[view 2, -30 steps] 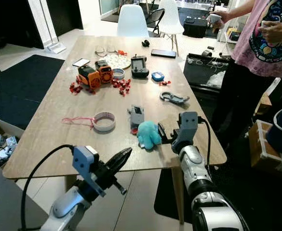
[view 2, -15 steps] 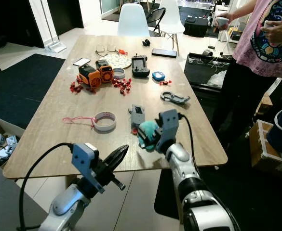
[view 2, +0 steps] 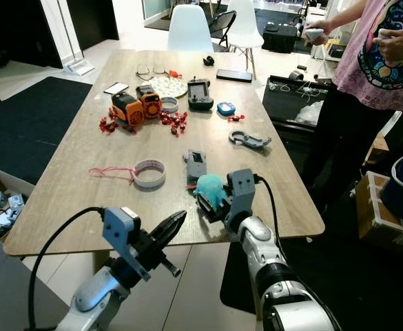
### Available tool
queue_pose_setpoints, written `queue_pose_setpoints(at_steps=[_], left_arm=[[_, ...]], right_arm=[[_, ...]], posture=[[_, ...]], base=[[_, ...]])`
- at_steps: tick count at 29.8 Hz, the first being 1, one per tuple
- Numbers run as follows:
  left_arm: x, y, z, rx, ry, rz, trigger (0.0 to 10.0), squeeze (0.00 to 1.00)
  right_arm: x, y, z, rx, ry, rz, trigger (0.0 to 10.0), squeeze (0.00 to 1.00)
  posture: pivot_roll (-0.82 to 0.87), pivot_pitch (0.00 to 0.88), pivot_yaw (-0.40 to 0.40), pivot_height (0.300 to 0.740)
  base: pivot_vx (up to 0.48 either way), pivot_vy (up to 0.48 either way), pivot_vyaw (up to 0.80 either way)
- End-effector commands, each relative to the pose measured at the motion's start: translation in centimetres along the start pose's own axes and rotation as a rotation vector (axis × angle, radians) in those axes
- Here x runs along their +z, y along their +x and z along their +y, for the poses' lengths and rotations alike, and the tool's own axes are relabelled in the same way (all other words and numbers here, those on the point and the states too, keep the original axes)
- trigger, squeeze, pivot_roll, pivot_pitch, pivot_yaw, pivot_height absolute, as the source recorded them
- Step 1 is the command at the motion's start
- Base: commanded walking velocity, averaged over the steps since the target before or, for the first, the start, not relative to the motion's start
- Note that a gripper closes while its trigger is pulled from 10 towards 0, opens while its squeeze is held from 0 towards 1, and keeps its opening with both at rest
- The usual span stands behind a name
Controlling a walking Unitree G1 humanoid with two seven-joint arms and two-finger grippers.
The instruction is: Hang keys on a hook
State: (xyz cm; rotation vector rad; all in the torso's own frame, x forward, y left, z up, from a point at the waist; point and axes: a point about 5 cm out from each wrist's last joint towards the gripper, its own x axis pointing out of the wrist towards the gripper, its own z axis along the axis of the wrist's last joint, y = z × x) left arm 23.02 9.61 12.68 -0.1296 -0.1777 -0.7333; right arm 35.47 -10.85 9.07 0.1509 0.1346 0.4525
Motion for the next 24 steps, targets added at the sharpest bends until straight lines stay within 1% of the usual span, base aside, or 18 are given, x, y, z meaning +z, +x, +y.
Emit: queue_pose_setpoints(at_steps=[1,6,15,16,17,18,19,20,23,24], left_arm=[[-0.07,-0.07,-0.11,-0.004,-0.008,0.009,10.0,0.0],[-0.18,-0.09,-0.13,-0.005,-0.011,0.014,10.0,0.0],[-0.28,-0.09,0.17,0.006,0.006,0.029,10.0,0.0],[-0.33,-0.11,0.22,0.008,0.012,0.035,10.0,0.0],[-0.36,-0.11,0.25,0.01,0.015,0.038,10.0,0.0],[-0.39,-0.12,0.26,0.01,0.016,0.041,10.0,0.0],[-0.48,-0.12,0.29,0.012,0.02,0.049,10.0,0.0],[-0.51,-0.12,0.29,0.012,0.021,0.05,10.0,0.0],[-0.52,-0.11,0.28,0.012,0.022,0.051,10.0,0.0],[-0.55,-0.1,0.27,0.011,0.022,0.053,10.0,0.0]], right_arm=[[-1.21,-0.47,-0.83,-0.058,0.048,0.069,10.0,0.0],[-1.56,-0.59,-1.15,-0.087,0.058,0.099,10.0,0.0],[-1.64,-0.49,-1.04,-0.093,0.056,0.111,10.0,0.0],[-1.64,-0.48,-1.04,-0.094,0.055,0.112,9.5,0.0],[-1.65,-0.48,-1.05,-0.095,0.055,0.113,9.5,0.0],[-1.66,-0.48,-1.06,-0.097,0.055,0.114,7.6,0.0],[-1.69,-0.52,-1.12,-0.102,0.053,0.115,4.9,0.0],[-1.7,-0.52,-1.14,-0.103,0.052,0.115,3.1,0.0],[-1.71,-0.55,-1.18,-0.107,0.052,0.116,3.1,0.0],[-1.73,-0.57,-1.23,-0.11,0.051,0.116,1.8,0.0]], posture=[[0.06,0.049,-0.064,0.74],[0.06,0.044,-0.064,0.74],[0.06,0.041,-0.063,0.74],[0.06,0.041,-0.063,0.74],[0.06,0.041,-0.063,0.74],[0.06,0.041,-0.062,0.74],[0.06,0.041,-0.062,0.74],[0.06,0.041,-0.062,0.74],[0.06,0.041,-0.062,0.74],[0.06,0.041,-0.061,0.74]], base=[[0.0,0.0,0.0],[0.0,0.0,0.0],[0.0,0.0,0.0],[0.0,0.0,0.0],[0.0,0.0,0.0],[0.0,0.0,0.0],[0.0,0.0,0.0],[0.0,0.0,0.0],[0.0,0.0,0.0],[0.0,0.0,0.0]])
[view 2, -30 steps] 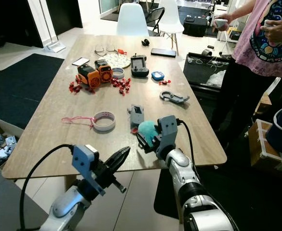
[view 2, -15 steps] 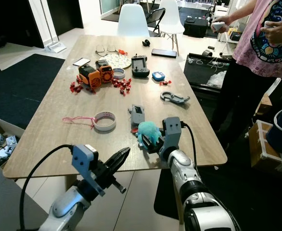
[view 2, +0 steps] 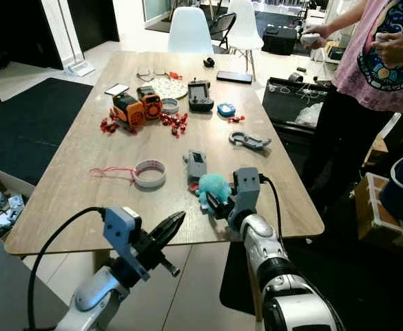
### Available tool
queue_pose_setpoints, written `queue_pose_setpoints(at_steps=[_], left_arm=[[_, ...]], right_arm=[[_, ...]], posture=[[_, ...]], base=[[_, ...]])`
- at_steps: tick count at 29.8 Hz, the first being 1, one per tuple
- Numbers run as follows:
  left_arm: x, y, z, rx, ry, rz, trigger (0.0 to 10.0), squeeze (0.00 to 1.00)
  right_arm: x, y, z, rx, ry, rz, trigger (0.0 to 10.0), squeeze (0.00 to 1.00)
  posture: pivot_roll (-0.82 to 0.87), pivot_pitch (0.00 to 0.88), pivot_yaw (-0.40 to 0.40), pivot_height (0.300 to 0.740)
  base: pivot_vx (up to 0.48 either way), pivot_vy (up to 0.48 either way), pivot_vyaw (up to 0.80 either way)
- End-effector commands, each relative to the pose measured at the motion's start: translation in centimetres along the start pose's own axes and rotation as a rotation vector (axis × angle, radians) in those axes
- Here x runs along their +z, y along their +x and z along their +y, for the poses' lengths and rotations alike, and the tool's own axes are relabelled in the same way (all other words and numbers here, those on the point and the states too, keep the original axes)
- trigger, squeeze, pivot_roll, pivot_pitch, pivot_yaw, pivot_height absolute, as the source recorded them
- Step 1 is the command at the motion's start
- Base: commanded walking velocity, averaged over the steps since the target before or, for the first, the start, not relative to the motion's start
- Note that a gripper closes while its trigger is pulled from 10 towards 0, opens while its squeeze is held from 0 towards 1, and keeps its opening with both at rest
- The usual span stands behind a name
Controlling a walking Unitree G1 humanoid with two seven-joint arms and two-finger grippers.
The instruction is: Hang keys on a hook
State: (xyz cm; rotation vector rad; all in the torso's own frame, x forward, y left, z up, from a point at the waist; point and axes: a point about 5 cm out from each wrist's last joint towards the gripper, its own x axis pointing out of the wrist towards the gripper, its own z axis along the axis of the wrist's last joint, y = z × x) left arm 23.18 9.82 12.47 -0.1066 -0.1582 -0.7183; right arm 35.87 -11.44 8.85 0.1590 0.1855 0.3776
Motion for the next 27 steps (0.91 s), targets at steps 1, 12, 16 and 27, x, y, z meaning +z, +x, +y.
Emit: queue_pose_setpoints(at_steps=[1,12,16,27], left_arm=[[-0.4,0.0,0.0,-0.007,0.009,0.031,10.0,0.0],[-0.6,0.1,-0.2,-0.015,0.02,0.047,10.0,0.0],[-0.6,0.1,-0.2,-0.017,0.024,0.049,10.0,0.0],[-0.2,-0.1,-0.2,-0.051,0.021,0.037,10.0,0.0]], right_arm=[[-1.7,-0.6,-0.6,-0.037,0.026,0.076,0.0,0.0],[-1.7,-0.6,-0.6,-0.034,0.023,0.077,1.9,0.0],[-1.7,-0.5,-0.2,-0.017,0.018,0.074,10.0,0.0],[-2.3,-0.7,1.6,0.064,-0.013,0.079,10.0,0.0]], posture=[[0.06,0.042,-0.061,0.74],[0.06,0.045,-0.062,0.74],[0.07,0.046,-0.063,0.74],[0.07,0.057,-0.063,0.74]], base=[[0.0,0.0,0.0],[0.0,0.0,0.0],[0.0,0.0,0.0],[0.0,0.0,0.0]])
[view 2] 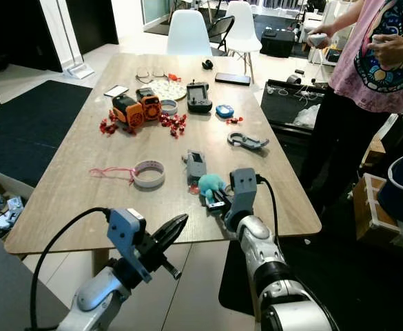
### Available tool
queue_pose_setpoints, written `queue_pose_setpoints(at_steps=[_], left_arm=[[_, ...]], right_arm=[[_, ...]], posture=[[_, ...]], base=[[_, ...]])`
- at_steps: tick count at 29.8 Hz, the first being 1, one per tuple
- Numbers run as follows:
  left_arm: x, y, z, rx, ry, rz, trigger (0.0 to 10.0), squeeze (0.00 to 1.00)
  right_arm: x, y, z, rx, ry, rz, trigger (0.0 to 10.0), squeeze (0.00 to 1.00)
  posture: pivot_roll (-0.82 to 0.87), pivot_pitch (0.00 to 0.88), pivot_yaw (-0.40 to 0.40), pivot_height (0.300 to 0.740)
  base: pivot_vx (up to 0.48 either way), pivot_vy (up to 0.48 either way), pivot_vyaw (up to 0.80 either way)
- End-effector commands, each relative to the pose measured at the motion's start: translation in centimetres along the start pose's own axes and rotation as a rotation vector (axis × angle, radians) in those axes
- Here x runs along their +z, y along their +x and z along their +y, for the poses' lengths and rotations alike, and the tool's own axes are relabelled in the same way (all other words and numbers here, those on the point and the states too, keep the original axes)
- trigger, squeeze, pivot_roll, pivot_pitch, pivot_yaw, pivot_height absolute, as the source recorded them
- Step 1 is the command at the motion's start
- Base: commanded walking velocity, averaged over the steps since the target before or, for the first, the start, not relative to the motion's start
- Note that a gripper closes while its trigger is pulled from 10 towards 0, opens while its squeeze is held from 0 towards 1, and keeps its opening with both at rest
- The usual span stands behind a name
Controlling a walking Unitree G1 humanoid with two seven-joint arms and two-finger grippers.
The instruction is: Hang keys on a hook
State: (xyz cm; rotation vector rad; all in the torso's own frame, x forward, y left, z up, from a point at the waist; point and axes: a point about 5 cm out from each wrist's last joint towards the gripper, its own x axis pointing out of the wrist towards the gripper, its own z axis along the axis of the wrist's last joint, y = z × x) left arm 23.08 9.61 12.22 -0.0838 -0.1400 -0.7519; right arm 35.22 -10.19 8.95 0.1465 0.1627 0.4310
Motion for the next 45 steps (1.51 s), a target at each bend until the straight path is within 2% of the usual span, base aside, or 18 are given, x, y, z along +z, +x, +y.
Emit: queue_pose_setpoints(at_steps=[1,8,13,16,18,22,32,39,40,41,42,43,45], left_arm=[[0.1,-0.1,-0.1,-0.028,0.006,0.01,10.0,0.0],[0.1,-0.1,-0.4,-0.051,-0.001,0.009,10.0,0.0],[0.2,-0.2,-0.9,-0.096,-0.013,0.012,10.0,0.0],[0.2,-0.2,-1.0,-0.101,-0.015,0.014,10.0,0.0],[0.2,-0.2,-1.0,-0.103,-0.017,0.017,10.0,0.0],[0.2,-0.1,-0.9,-0.102,-0.016,0.018,10.0,0.0],[0.4,-0.1,-0.7,-0.106,-0.015,0.017,10.0,0.0],[0.4,-0.1,-0.8,-0.113,-0.017,0.017,10.0,0.0],[0.4,-0.1,-0.8,-0.114,-0.017,0.017,10.0,0.0],[0.4,-0.1,-0.8,-0.115,-0.017,0.017,10.0,0.0],[0.4,-0.1,-0.8,-0.116,-0.016,0.017,10.0,0.0],[0.4,-0.1,-0.8,-0.115,-0.015,0.017,10.0,0.0],[0.4,-0.1,-0.8,-0.115,-0.015,0.017,10.0,0.0]], right_arm=[[-2.1,-0.6,0.4,0.019,0.007,0.095,10.0,0.0],[-2.3,-1.0,0.7,0.04,-0.001,0.098,10.0,0.0],[-2.6,-3.4,0.7,0.075,-0.003,0.11,10.0,0.0],[-2.6,-4.0,0.7,0.076,0.0,0.109,10.0,0.0],[-2.5,-5.3,0.7,0.079,0.005,0.111,10.0,0.0],[-2.5,-6.3,0.8,0.081,0.008,0.119,10.0,0.0],[-2.7,-9.8,1.0,0.035,0.037,0.167,10.0,0.0],[-2.2,-10.3,1.0,0.012,0.051,0.174,10.0,0.0],[-2.1,-10.3,1.0,0.007,0.049,0.175,10.0,0.1],[-2.0,-10.3,0.9,0.004,0.047,0.175,10.0,0.1],[-1.9,-10.3,0.9,-0.002,0.045,0.175,10.0,0.18],[-1.8,-10.3,0.8,-0.007,0.044,0.175,10.0,0.37],[-1.8,-10.3,0.8,-0.007,0.044,0.175,10.0,0.37]], posture=[[0.07,0.057,-0.063,0.74],[0.07,0.057,-0.063,0.74],[0.06,0.06,-0.063,0.74],[0.06,0.059,-0.063,0.74],[0.06,0.059,-0.061,0.74],[0.06,0.057,-0.058,0.74],[0.06,0.058,-0.053,0.74],[0.06,0.059,-0.051,0.74],[0.06,0.058,-0.052,0.74],[0.06,0.059,-0.051,0.74],[0.06,0.059,-0.051,0.74],[0.06,0.06,-0.051,0.74],[0.06,0.06,-0.051,0.74]], base=[[0.0,0.0,0.0],[0.0,0.0,0.0],[0.0,0.0,0.0],[0.0,0.0,0.0],[0.0,0.0,0.0],[0.0,0.0,0.0],[0.0,0.0,0.0],[0.0,0.0,0.0],[0.0,0.0,0.0],[0.0,0.0,0.0],[0.0,0.0,0.0],[0.0,0.0,0.0],[0.0,0.0,0.0]])
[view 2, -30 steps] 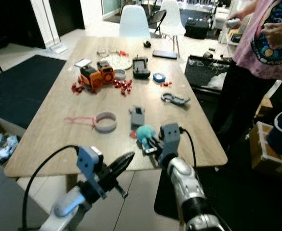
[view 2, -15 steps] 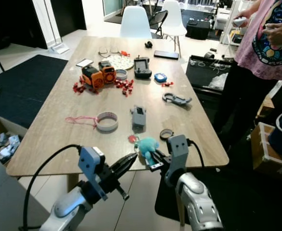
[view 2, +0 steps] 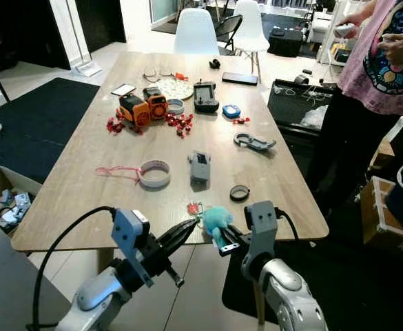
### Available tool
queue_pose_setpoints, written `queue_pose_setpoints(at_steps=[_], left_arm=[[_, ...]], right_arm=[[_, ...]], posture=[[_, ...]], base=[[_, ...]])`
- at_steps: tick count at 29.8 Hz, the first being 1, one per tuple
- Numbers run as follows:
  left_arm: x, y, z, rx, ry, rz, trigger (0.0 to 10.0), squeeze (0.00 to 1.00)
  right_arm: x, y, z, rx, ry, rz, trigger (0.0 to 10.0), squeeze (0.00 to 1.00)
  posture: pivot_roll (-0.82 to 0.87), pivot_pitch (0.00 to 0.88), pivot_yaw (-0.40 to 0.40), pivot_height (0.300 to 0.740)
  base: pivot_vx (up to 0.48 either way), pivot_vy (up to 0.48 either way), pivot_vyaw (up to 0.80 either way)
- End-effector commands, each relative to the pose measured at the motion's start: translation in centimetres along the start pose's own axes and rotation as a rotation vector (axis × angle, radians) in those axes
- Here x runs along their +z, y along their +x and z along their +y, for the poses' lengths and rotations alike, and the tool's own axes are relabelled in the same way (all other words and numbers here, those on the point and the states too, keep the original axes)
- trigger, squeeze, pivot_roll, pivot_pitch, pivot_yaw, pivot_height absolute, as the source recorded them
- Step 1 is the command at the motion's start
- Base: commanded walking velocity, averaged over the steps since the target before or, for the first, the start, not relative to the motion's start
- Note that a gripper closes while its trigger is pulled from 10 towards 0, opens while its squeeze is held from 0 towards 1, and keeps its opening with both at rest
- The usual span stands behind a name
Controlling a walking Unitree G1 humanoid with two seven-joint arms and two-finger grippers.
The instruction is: Hang keys on a hook
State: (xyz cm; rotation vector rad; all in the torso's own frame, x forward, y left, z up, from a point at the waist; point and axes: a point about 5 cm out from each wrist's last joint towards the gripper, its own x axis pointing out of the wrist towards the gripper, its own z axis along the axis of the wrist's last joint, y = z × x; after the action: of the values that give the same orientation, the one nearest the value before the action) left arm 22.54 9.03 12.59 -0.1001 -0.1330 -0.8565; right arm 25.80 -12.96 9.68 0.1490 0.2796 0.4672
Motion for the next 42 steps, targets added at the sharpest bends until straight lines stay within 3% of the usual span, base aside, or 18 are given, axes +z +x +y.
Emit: queue_pose_setpoints(at_steps=[1,2,3,7,8,9,10,28,33,36,42], left_arm=[[0.1,-0.2,-0.1,-0.012,0.01,0.015,10.0,0.0],[0.1,-0.2,-0.1,-0.012,0.01,0.015,10.0,0.0],[0.1,-0.2,0.0,-0.011,0.01,0.015,10.0,0.0],[0.1,-0.2,0.0,-0.009,0.011,0.015,10.0,0.0],[0.1,-0.1,0.0,-0.007,0.011,0.015,10.0,0.0],[0.1,-0.1,0.0,-0.007,0.011,0.015,10.0,0.0],[0.1,-0.2,0.0,-0.006,0.012,0.015,10.0,0.0],[0.1,-0.3,0.1,-0.007,0.014,0.015,10.0,0.0],[0.1,-0.2,0.2,-0.004,0.015,0.021,10.0,0.0],[0.0,0.0,0.3,-0.005,0.018,0.029,10.0,0.0],[0.0,0.0,0.2,-0.004,0.024,0.035,10.0,0.0]], right_arm=[[-1.0,-0.5,-0.8,-0.041,0.02,0.058,10.0,0.5],[-1.0,-0.5,-0.8,-0.041,0.02,0.058,10.0,0.5],[-0.8,-0.5,-0.8,-0.049,0.018,0.058,10.0,0.73],[-0.6,-0.6,-1.0,-0.067,0.015,0.06,10.0,0.73],[-0.4,-0.6,-1.1,-0.076,0.01,0.059,10.0,0.55],[-0.4,-0.6,-1.1,-0.076,0.01,0.059,10.0,0.55],[-0.1,-0.6,-1.1,-0.084,0.008,0.056,10.0,0.0],[5.3,0.0,-1.3,-0.111,0.067,-0.196,10.0,0.0],[5.7,0.6,-1.7,-0.127,0.06,-0.195,10.0,0.0],[6.4,2.7,-2.8,-0.174,0.018,-0.149,10.0,0.0],[6.9,4.0,-3.0,-0.169,-0.016,-0.12,10.0,0.0]], posture=[[0.06,0.059,-0.052,0.74],[0.06,0.059,-0.052,0.74],[0.06,0.061,-0.052,0.74],[0.06,0.06,-0.052,0.74],[0.06,0.06,-0.052,0.74],[0.06,0.06,-0.052,0.74],[0.06,0.06,-0.052,0.74],[0.06,0.055,-0.052,0.74],[0.06,0.054,-0.048,0.74],[0.06,0.058,-0.043,0.74],[0.07,0.063,-0.049,0.74]], base=[[0.0,0.0,0.0],[0.0,0.0,0.0],[0.0,0.0,0.0],[0.0,0.0,0.0],[0.0,0.0,0.0],[0.0,0.0,0.0],[0.0,0.0,0.0],[0.0,0.0,0.0],[0.0,0.0,0.0],[0.0,0.0,0.0],[0.0,0.0,0.0]])
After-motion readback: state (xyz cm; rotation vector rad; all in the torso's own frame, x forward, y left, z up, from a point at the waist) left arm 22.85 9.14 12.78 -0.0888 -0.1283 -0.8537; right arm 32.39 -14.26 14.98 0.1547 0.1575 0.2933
